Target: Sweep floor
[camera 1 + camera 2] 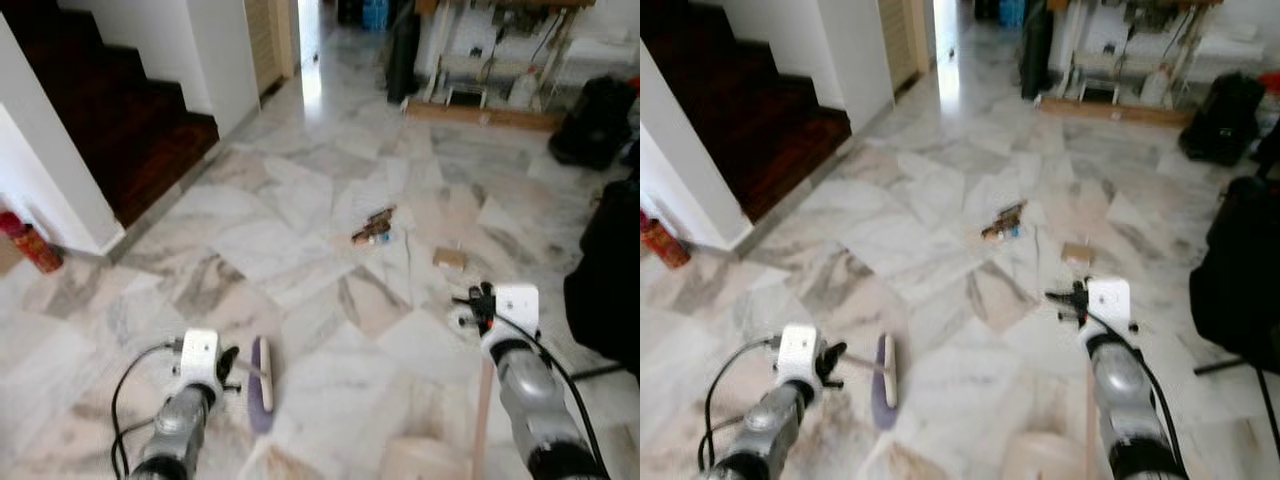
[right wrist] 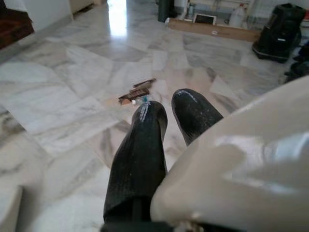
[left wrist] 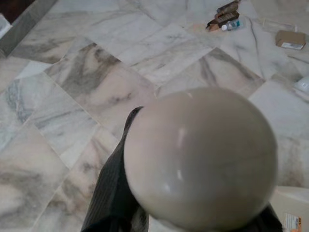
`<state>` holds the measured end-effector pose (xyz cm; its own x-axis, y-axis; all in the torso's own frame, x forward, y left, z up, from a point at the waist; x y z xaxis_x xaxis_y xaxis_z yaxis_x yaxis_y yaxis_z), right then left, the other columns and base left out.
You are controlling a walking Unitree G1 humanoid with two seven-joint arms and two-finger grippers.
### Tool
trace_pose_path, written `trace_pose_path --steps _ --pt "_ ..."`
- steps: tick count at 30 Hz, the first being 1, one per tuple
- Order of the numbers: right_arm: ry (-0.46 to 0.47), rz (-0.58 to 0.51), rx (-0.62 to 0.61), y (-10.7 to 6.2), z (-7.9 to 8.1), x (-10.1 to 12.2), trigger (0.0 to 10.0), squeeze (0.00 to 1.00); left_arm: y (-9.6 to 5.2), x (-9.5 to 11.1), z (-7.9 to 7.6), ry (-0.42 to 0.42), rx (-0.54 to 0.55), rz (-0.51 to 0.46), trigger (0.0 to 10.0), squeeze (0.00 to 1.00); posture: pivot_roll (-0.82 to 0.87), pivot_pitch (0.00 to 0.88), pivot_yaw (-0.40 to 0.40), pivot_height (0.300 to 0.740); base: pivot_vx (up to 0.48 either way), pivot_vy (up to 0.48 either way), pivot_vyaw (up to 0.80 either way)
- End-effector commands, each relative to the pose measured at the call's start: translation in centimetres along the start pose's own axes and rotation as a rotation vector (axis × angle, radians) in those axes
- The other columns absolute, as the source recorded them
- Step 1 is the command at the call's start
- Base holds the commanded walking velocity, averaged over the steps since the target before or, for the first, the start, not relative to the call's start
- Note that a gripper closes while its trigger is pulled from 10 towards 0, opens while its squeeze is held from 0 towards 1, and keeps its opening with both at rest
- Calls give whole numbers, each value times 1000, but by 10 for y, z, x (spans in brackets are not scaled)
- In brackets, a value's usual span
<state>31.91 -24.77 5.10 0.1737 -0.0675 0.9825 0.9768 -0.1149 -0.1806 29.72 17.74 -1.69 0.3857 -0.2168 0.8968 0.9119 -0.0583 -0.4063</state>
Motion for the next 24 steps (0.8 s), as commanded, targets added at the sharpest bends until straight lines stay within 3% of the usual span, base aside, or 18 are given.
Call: trace_pose_path --steps 1,6,9,13,20,24 --pt "4 -20 16 3 6 5 10000 0 -8 -25 -7 -22 -39 111 10000 0 -179 0 11 740 0 0 0" --pt "-15 -23 31 4 9 7 10000 0 -8 -25 -7 -24 -40 111 10000 0 -179 0 11 740 0 0 0" --pt "19 -9 18 4 8 4 10000 0 -8 -26 -7 -34 -40 113 10000 0 -180 0 12 740 0 0 0" --pt "34 -2 3 4 6 3 10000 0 -8 -26 -8 -44 -38 119 10000 0 -182 0 12 740 0 0 -697" --pt "15 12 1 3 4 1 10000 0 -8 -27 -8 -44 -38 122 10000 0 -181 0 10 740 0 443 -800" --pt "18 11 0 4 5 1 10000 0 -8 -26 -8 -36 -39 116 10000 0 -179 0 10 740 0 0 -800"
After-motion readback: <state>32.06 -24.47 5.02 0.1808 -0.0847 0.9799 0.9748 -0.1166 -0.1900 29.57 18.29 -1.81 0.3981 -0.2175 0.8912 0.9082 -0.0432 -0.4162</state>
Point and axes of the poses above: a point about 5 cm out from each wrist's last joint towards the gripper, its own y axis pointing out of the wrist towards the gripper, its own x axis along the axis of the wrist's last joint, z = x × y, the point moved 2 cm from there along y, pointing out of the wrist towards the gripper, and after that the axes turned 11 degrees about y, right-handed, at the moved point
